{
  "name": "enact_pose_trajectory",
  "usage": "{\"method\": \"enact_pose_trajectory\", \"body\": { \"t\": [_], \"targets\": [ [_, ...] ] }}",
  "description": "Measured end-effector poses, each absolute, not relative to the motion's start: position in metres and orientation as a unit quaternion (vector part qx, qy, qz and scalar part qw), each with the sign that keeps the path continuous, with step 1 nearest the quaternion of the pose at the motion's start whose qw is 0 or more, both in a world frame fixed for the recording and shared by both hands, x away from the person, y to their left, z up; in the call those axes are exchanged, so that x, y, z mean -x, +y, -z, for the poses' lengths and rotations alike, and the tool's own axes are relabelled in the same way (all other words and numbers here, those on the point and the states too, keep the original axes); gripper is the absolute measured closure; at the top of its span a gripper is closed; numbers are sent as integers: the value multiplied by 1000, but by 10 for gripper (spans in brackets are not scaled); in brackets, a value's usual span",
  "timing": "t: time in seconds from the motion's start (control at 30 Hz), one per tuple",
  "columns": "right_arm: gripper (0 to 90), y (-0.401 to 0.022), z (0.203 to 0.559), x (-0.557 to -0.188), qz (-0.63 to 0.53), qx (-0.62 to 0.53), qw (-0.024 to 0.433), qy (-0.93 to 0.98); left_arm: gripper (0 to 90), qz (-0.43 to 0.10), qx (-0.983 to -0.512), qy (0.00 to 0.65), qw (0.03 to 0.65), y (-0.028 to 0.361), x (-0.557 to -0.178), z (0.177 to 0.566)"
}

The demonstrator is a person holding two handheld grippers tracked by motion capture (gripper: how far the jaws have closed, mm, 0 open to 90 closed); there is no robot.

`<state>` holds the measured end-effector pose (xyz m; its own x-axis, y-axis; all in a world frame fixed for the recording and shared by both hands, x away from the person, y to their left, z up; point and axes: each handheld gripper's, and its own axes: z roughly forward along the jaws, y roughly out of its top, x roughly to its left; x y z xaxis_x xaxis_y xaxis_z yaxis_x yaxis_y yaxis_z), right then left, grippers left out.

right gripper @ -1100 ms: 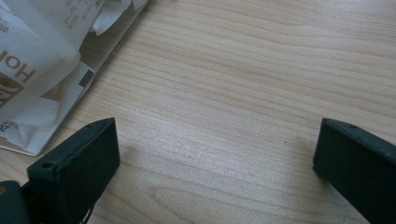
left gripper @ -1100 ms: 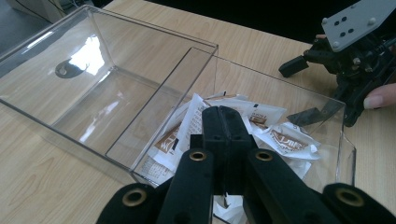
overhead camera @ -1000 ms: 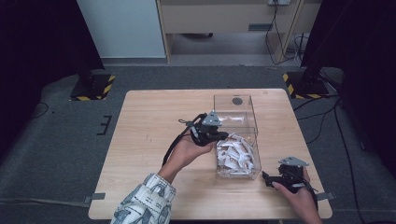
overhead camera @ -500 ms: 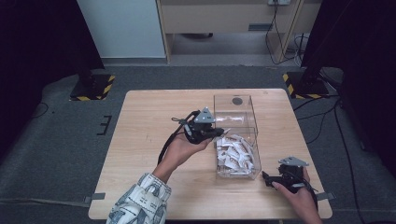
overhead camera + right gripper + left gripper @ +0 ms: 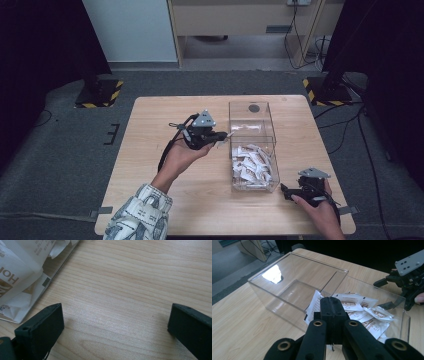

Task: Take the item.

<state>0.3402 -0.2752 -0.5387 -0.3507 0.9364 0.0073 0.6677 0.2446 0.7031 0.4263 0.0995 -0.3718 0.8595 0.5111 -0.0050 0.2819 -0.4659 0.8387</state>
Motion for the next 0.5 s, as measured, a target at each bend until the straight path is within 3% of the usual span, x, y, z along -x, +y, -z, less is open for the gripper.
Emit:
{"method": "enact_pose_trajectory", "body": {
  "t": [0.5],
  "targets": [
    [8,-275,539,-340,-315,-528,214,759,900,-136,-847,253,447,125,-438,380]
  ]
}}
